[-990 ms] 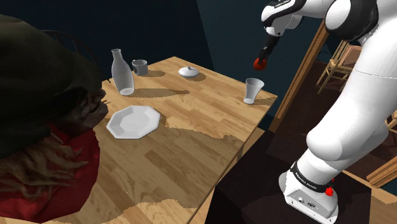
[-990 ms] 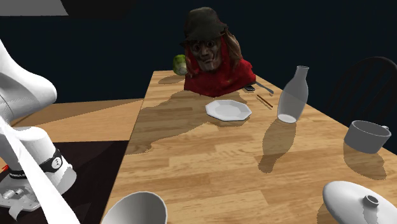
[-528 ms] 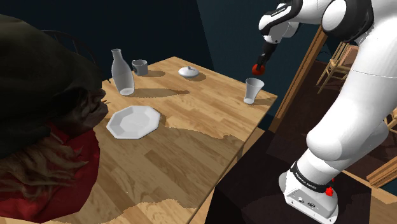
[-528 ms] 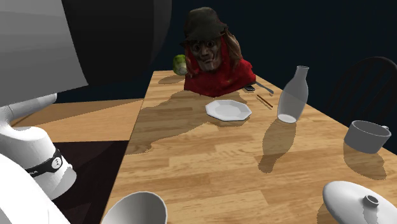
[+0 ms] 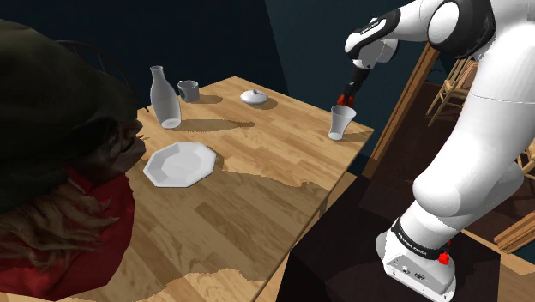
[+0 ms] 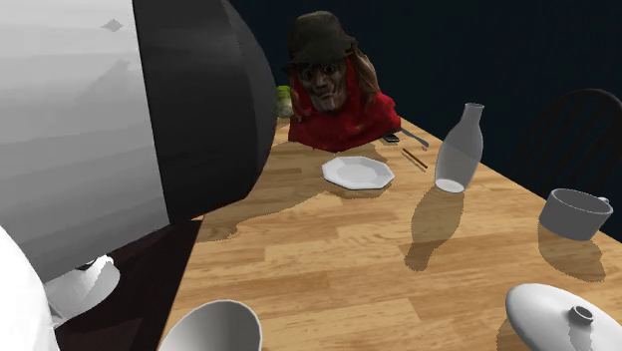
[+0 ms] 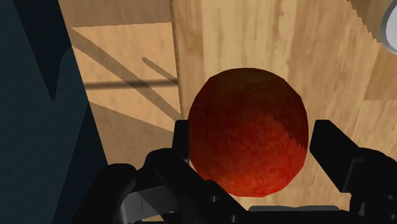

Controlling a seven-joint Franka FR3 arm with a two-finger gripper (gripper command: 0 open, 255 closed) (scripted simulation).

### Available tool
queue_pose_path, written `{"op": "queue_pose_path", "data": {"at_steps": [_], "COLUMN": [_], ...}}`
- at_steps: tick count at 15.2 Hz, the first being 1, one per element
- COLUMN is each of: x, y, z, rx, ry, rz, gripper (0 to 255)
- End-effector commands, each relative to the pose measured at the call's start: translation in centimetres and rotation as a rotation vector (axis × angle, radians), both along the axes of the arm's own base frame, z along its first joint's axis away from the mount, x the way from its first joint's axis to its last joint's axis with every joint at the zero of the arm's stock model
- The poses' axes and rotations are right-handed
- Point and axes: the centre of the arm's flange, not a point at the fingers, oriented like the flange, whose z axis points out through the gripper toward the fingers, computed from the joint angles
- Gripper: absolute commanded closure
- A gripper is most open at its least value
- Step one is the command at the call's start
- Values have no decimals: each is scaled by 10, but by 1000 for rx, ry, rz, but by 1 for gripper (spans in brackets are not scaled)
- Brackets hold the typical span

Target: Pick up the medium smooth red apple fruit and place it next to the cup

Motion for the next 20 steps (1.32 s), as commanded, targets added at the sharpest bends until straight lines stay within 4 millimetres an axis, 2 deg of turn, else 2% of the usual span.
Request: {"op": "queue_pose_path", "data": {"at_steps": [1, 10, 18, 19, 20], "x": [1, 1, 1, 1, 1], "y": [-1, -1, -1, -1, -1], "z": [-11, -62, -62, -62, -62], "rx": [0, 0, 0, 0, 0], "ry": [0, 0, 0, 0, 0], "rz": [0, 0, 0, 0, 0], "gripper": [255, 255, 255, 0, 0]}}
